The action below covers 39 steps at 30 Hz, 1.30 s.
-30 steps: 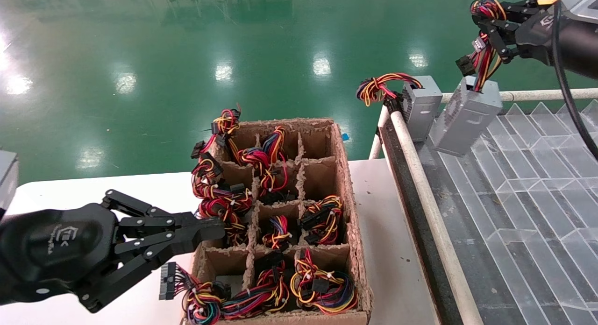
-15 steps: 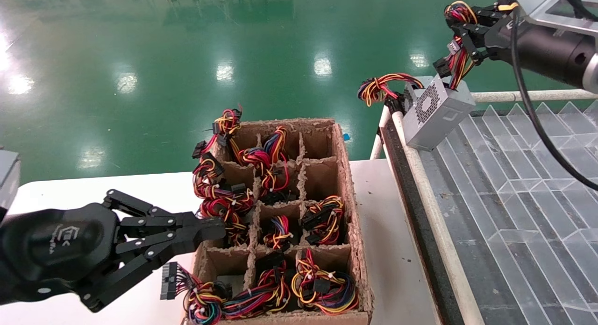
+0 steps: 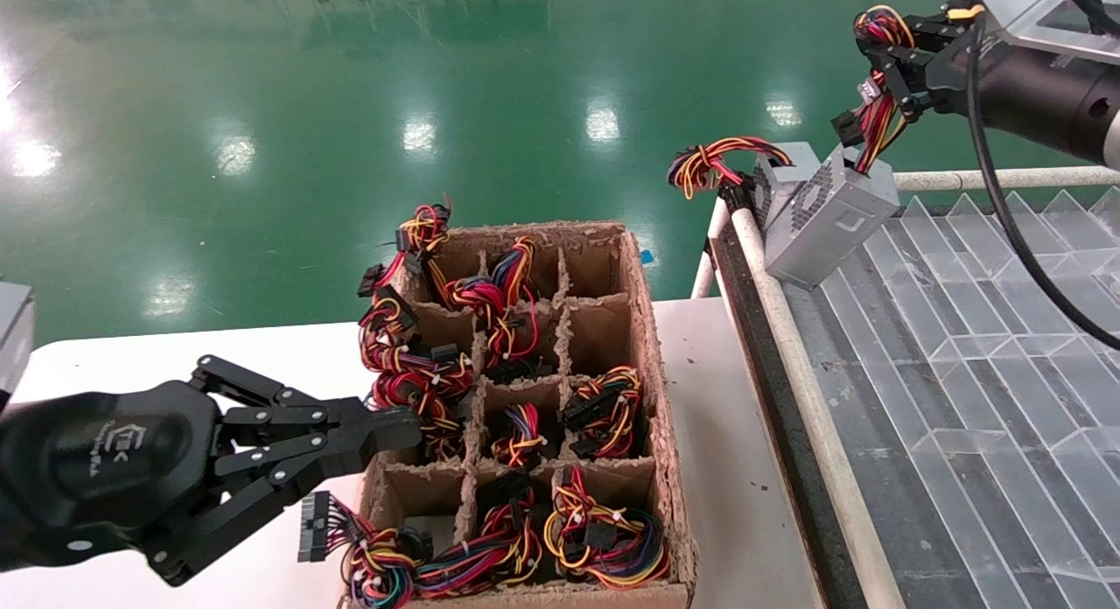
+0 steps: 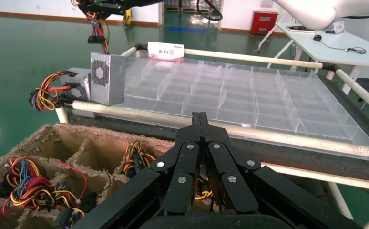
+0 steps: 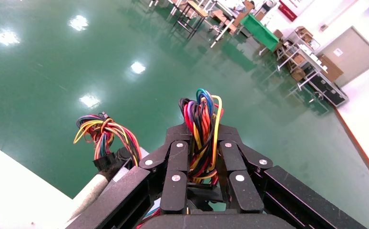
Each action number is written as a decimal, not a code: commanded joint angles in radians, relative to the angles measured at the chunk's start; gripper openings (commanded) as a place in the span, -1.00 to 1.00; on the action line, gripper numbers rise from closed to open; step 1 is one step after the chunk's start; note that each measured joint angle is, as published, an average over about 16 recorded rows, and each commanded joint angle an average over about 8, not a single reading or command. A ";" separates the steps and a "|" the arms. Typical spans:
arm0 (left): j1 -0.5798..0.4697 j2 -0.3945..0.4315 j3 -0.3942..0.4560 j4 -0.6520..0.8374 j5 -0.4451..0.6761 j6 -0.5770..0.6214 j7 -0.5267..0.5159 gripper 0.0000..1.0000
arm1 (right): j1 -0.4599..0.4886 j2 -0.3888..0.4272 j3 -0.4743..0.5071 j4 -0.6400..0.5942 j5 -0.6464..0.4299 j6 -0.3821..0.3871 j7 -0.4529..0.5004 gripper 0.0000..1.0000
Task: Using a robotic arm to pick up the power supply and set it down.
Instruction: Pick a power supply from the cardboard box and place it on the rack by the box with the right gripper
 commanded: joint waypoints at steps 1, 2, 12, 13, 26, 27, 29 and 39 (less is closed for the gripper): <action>0.000 0.000 0.000 0.000 0.000 0.000 0.000 -1.00 | -0.002 0.002 0.001 -0.001 -0.001 0.002 0.002 -1.00; 0.000 0.000 0.000 0.000 0.000 0.000 0.000 -1.00 | -0.002 0.002 0.001 -0.002 -0.001 0.002 0.002 -1.00; 0.000 0.000 0.000 0.000 0.000 0.000 0.000 -1.00 | 0.010 -0.024 -0.013 -0.024 -0.008 -0.004 -0.014 -1.00; 0.000 0.000 0.000 0.000 0.000 0.000 0.000 -1.00 | 0.012 -0.028 -0.014 -0.028 -0.008 -0.004 -0.016 -1.00; 0.000 0.000 0.000 0.000 0.000 0.000 0.000 -1.00 | 0.028 -0.107 -0.039 -0.094 0.005 -0.003 -0.051 -1.00; 0.000 0.000 0.000 0.000 0.000 0.000 0.000 -1.00 | 0.030 -0.114 -0.042 -0.101 0.003 -0.003 -0.053 -1.00; 0.000 0.000 0.000 0.000 0.000 0.000 0.000 -1.00 | 0.034 -0.127 -0.049 -0.117 -0.004 -0.003 -0.057 -1.00; 0.000 0.000 0.000 0.000 0.000 0.000 0.000 -1.00 | 0.054 -0.169 -0.074 -0.162 -0.030 -0.019 -0.059 -1.00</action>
